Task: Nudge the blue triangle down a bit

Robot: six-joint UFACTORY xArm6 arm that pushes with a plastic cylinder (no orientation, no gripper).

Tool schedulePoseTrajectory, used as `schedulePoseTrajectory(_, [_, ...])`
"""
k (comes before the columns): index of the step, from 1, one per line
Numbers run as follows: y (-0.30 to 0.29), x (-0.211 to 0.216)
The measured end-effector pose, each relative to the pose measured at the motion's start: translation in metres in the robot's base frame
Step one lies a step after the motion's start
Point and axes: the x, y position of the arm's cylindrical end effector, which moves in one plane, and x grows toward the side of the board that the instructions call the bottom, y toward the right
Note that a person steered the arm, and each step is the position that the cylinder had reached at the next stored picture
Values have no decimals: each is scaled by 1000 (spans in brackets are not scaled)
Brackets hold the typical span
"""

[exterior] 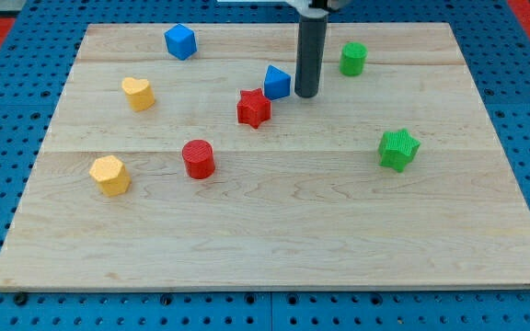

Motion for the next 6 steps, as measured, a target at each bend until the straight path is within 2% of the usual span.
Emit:
schedulePoseTrajectory(1, [-48, -50])
schedulePoseTrajectory(2, [-6, -43])
schedulePoseTrajectory(3, [58, -2])
schedulePoseTrajectory(4, [-3, -4])
schedulePoseTrajectory(5, [-36, -6])
schedulePoseTrajectory(6, [-26, 3])
